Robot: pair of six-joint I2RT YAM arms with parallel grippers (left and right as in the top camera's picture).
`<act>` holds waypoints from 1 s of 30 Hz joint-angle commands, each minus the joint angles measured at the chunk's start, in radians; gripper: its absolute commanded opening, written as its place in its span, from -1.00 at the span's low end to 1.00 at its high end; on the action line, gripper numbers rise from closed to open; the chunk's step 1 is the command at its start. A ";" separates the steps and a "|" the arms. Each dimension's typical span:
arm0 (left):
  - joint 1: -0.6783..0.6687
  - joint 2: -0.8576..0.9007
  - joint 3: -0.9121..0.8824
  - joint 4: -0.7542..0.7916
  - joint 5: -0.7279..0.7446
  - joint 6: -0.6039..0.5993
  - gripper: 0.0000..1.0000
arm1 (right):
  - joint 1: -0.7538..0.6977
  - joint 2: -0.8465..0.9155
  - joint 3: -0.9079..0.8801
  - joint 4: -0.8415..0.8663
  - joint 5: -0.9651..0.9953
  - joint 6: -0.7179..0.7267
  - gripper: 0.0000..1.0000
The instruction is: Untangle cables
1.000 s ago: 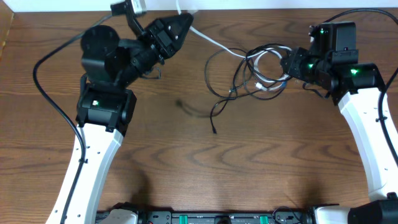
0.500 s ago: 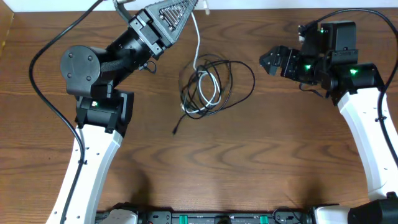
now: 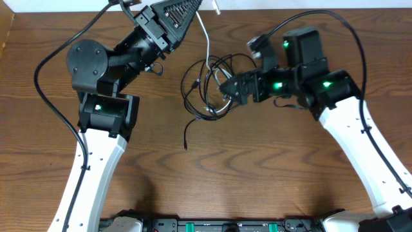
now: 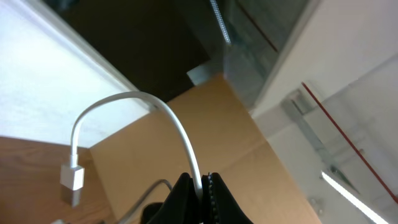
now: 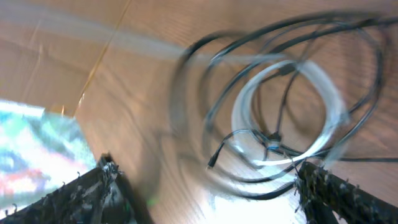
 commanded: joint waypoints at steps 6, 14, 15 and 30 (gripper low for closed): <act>0.002 -0.012 0.015 -0.027 -0.058 -0.008 -0.85 | 0.064 -0.001 0.001 -0.018 0.023 -0.233 0.66; 0.002 -0.013 0.015 -0.012 -0.056 -0.059 -0.85 | 0.085 0.033 0.001 0.010 0.258 -0.233 0.68; 0.002 -0.013 0.015 -0.012 -0.056 -0.059 -0.85 | 0.085 0.042 0.001 0.014 0.257 -0.233 0.68; 0.002 -0.014 0.015 -0.010 -0.022 -0.058 -0.85 | 0.085 0.161 0.001 0.149 0.376 -0.213 -0.85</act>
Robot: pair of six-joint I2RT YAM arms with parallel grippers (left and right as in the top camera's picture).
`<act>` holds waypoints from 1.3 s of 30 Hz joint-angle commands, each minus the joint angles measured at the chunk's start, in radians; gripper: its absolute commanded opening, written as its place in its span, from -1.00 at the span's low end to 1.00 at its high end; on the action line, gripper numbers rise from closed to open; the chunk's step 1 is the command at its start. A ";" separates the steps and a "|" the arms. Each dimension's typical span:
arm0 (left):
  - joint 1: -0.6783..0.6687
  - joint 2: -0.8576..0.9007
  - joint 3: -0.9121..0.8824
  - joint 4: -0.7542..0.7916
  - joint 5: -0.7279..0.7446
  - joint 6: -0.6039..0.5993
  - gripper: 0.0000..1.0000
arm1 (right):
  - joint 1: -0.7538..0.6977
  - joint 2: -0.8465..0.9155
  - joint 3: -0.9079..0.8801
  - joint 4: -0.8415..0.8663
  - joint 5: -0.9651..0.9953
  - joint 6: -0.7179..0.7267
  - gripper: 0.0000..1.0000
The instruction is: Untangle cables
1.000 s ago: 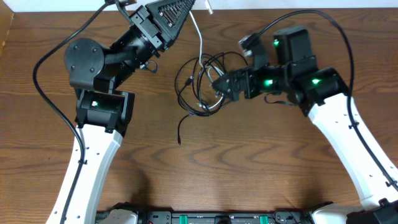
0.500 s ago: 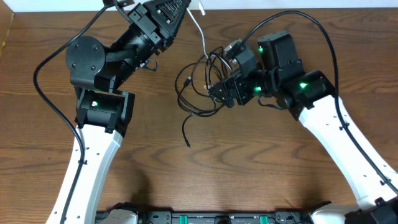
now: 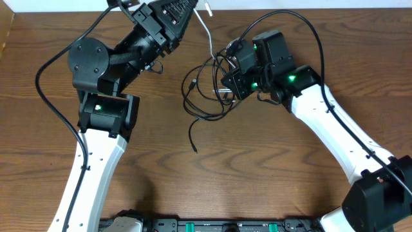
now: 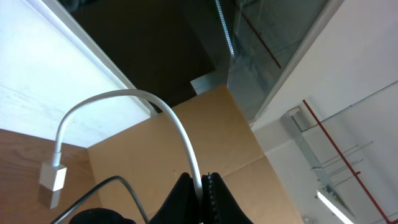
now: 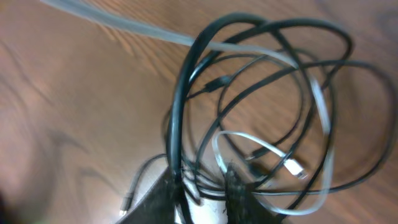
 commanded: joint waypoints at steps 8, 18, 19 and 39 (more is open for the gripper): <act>0.003 -0.014 0.015 -0.052 0.026 0.098 -0.85 | -0.001 -0.049 0.003 -0.004 0.113 0.046 -0.97; 0.028 -0.014 0.015 -0.618 -0.081 0.326 -0.85 | -0.145 -0.307 0.005 0.018 0.755 0.236 -0.97; 0.043 -0.014 0.015 -0.671 -0.102 0.365 -0.85 | -0.170 -0.315 0.005 0.009 0.838 0.236 -0.97; 0.209 -0.021 0.015 -0.105 0.110 0.069 -0.85 | -0.235 -0.192 0.002 -0.168 0.534 0.405 -0.97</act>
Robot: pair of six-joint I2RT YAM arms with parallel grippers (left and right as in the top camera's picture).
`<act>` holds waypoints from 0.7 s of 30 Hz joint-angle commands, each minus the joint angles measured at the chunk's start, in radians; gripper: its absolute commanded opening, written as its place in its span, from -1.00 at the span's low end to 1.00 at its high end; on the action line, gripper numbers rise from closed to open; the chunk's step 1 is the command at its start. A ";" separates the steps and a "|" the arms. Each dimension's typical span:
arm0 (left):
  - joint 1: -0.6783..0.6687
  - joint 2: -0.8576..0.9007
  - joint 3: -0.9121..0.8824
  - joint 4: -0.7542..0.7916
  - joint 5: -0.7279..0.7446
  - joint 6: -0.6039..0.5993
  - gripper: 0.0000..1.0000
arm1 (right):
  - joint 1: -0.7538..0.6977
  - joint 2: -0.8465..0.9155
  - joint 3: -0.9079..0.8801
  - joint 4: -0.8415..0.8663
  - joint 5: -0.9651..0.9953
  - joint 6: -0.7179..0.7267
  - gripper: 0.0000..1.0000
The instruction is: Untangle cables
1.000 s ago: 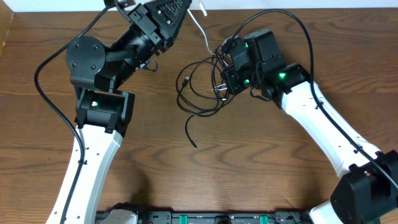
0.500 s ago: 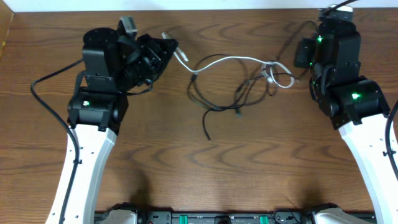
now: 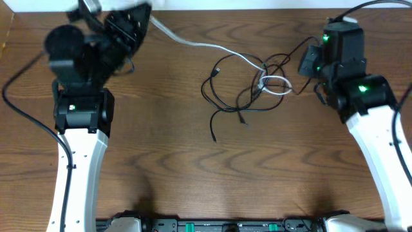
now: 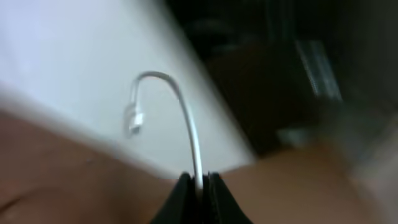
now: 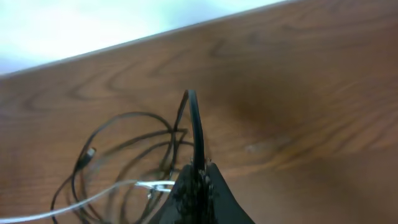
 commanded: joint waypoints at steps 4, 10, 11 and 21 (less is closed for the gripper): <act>0.003 -0.018 0.016 0.409 0.162 -0.348 -0.85 | 0.003 0.142 -0.001 -0.020 -0.250 -0.131 -0.98; 0.003 -0.018 0.016 0.435 0.143 -0.420 -0.85 | 0.009 0.197 -0.001 -0.035 -0.348 -0.184 -0.13; 0.003 -0.018 0.016 0.436 0.143 -0.420 -0.85 | 0.009 0.196 -0.001 -0.035 -0.361 -0.190 0.70; 0.002 -0.018 0.016 0.436 0.109 -0.475 -0.85 | 0.011 0.058 0.000 0.095 -0.652 -0.348 0.99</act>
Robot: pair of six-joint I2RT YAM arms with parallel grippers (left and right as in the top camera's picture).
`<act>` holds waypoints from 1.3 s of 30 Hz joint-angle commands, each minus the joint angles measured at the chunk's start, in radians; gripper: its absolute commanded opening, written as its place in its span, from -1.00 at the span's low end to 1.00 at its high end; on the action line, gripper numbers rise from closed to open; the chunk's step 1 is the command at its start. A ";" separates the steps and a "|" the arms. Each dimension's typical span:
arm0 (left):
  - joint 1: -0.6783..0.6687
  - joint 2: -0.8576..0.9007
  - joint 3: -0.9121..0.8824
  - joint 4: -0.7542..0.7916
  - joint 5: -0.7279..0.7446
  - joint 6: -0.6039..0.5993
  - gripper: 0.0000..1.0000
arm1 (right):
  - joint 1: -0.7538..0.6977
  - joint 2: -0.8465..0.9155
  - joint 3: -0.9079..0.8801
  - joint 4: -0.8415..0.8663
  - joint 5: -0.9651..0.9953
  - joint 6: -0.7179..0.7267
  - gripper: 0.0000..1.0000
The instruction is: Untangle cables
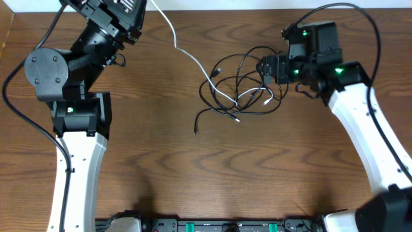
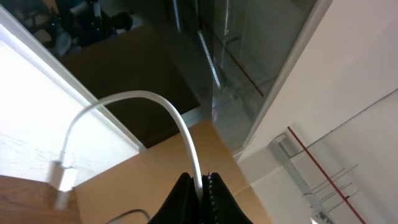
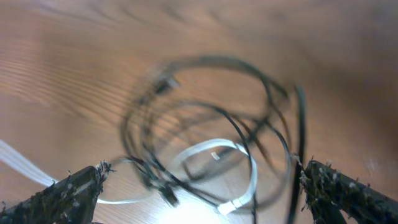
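Observation:
A tangle of thin black cables (image 1: 228, 69) lies on the wooden table, right of centre. A white cable (image 1: 187, 55) runs out of it up to the back left, where my left gripper (image 1: 143, 5) is shut on it. In the left wrist view the white cable (image 2: 143, 98) arches out of the shut left gripper (image 2: 200, 182) and ends in a connector (image 2: 62, 177). My right gripper (image 1: 262, 68) hovers at the tangle's right side. In the right wrist view it (image 3: 208, 186) is open over the black loops (image 3: 186, 112) and a white loop (image 3: 239, 149).
One loose black cable end (image 1: 196, 129) trails toward the table's middle. The table's back edge (image 1: 257, 9) runs just behind both grippers. A cardboard box (image 2: 155, 168) stands beyond it in the left wrist view. The arms' own black leads hang beside them.
My right gripper was shut on a black cable held out to the right. It is now open over the tangle's right side. The cables have bunched up again, and the white cable hangs slacker.
My left gripper held the white cable at the back left throughout. First the right gripper was open over the tangle. Then it was shut on a black cable there. Then it held that cable far to the right with the tangle stretched out. Now it is open.

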 commanded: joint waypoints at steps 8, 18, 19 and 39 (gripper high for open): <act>0.002 -0.005 0.009 0.047 -0.060 -0.115 -0.85 | 0.120 -0.095 0.003 0.195 -0.346 -0.175 0.99; 0.002 -0.005 0.009 0.051 -0.045 -0.115 -0.85 | 0.312 0.082 0.003 0.353 -0.201 -0.187 0.99; 0.002 -0.005 0.009 0.051 -0.043 -0.115 -0.85 | 0.321 0.099 0.003 0.369 -0.221 -0.187 0.98; 0.013 -0.004 0.009 -0.156 -0.031 0.042 -0.85 | 0.352 0.049 0.003 0.465 -0.095 -0.003 -0.97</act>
